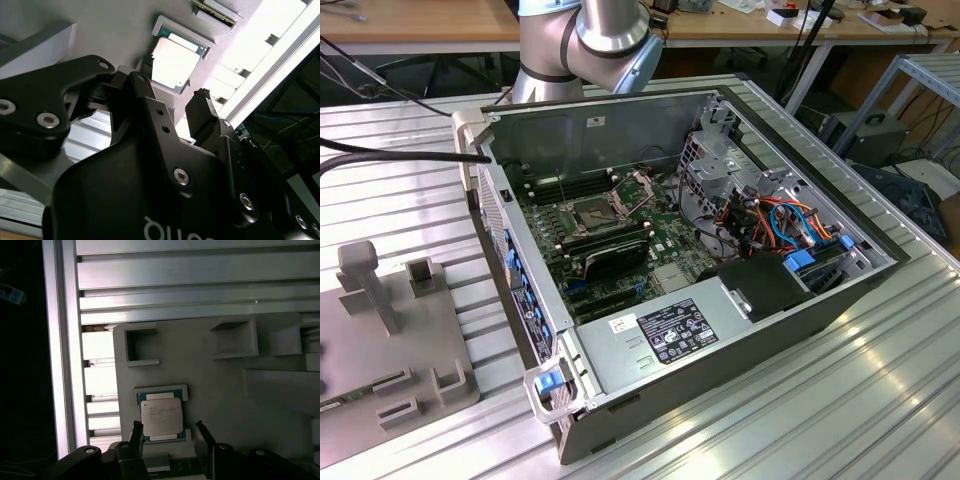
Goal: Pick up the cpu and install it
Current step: 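Pick up the cpu and move it towards the insertion slot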
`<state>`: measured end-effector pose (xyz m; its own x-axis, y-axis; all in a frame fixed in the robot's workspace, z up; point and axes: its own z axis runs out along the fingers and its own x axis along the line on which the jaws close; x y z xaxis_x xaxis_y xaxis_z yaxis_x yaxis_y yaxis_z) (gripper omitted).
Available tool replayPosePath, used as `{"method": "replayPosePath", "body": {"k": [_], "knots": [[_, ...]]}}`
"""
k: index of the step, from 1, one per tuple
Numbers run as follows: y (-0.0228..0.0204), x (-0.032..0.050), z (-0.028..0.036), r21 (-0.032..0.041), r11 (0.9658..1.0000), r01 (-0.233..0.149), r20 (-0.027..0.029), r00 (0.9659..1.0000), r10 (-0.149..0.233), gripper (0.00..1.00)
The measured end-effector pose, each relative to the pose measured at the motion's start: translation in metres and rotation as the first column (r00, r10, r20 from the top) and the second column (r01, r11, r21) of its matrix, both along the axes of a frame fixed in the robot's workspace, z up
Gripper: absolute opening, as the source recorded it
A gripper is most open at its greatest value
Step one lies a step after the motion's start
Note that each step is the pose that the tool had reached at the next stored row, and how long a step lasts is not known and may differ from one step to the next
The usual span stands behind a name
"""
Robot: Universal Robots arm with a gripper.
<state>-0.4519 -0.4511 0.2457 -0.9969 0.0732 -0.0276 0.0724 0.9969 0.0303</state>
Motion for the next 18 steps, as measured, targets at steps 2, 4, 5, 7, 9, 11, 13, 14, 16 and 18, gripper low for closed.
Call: {"method": "replayPosePath", "body": {"k": [2, 4, 5, 7, 9, 11, 13, 14, 16, 18], "knots": [[0.0000, 0.0000, -0.0002, -0.0002, 1.0000, 0.000, -0.0001, 1.0000, 0.000, 0.55], [0.0000, 0.0000, -0.0004, -0.0001, 1.0000, 0.000, 0.0001, 1.0000, 0.000, 0.55], [0.0000, 0.0000, -0.0004, -0.0001, 1.0000, 0.000, 0.0001, 1.0000, 0.000, 0.55], [0.0000, 0.0000, -0.0004, -0.0002, 1.0000, 0.000, 0.0001, 1.0000, 0.000, 0.55], [0.0000, 0.0000, -0.0004, -0.0002, 1.0000, 0.000, -0.0002, 1.0000, 0.000, 0.55], [0.0000, -0.0001, -0.0009, 0.0000, 1.0000, 0.000, -0.0136, 0.9999, 0.000, 0.55], [0.0000, -0.0001, -0.0009, -0.0001, 1.0000, 0.000, -0.0241, 0.9997, 0.000, 0.55], [0.0000, 0.0000, -0.0010, 0.0000, 1.0000, 0.000, -0.0249, 0.9997, 0.000, 0.55], [0.0000, 0.0000, -0.0009, -0.0001, 1.0000, 0.000, -0.0263, 0.9997, 0.000, 0.55], [0.0000, 0.0000, -0.0011, -0.0001, 1.0000, 0.000, -0.0268, 0.9996, 0.000, 0.55]]}}
